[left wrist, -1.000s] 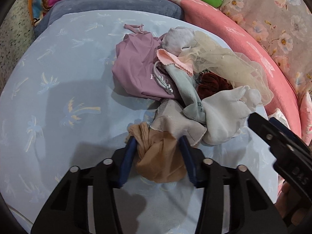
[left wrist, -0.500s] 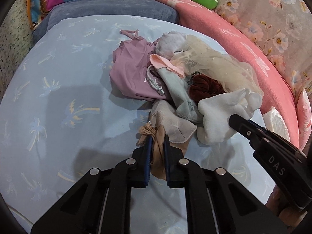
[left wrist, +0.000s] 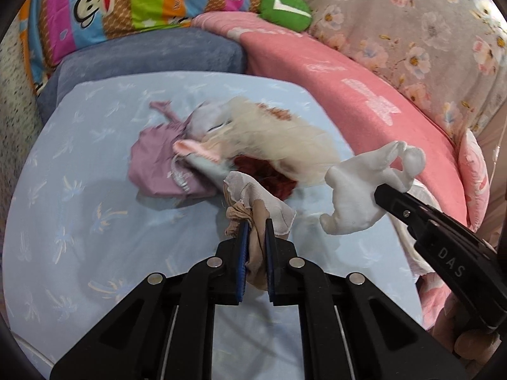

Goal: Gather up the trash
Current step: 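Lift the beige stocking with the left tool while the right tool grasps the white glove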

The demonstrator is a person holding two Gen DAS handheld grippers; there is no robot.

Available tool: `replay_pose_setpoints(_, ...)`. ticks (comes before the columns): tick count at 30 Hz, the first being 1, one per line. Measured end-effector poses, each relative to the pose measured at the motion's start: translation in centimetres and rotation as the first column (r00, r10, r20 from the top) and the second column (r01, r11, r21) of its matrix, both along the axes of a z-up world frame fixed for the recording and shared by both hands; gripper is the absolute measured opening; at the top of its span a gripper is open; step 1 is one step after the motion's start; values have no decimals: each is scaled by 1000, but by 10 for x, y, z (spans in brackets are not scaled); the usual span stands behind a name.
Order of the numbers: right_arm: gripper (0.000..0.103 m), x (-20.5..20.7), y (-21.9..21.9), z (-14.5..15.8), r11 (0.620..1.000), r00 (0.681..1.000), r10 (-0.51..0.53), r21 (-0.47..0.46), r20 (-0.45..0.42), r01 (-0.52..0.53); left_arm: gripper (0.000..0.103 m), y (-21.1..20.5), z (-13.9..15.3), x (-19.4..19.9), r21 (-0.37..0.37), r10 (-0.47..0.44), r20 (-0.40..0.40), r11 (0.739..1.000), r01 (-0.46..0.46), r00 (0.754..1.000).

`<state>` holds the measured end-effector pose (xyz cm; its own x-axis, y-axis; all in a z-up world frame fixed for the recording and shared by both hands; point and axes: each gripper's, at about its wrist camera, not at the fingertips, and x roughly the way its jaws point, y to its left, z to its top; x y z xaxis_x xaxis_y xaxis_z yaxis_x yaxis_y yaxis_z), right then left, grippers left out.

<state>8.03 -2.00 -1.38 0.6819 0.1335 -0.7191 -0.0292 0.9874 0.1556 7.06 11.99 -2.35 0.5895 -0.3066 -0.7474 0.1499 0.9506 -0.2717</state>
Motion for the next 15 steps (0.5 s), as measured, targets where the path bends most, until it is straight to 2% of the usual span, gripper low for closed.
replay_pose_setpoints(8,5,-18,-60,21,993,991,-118,29,57,116,10,-50,26,-4,13,-115,75,993,114,991)
replay_pose_setpoints(15,5,-36,-119,28,973,970,-230,50,78,227,10,-110,34,-2,51,-234,119,972,229,965)
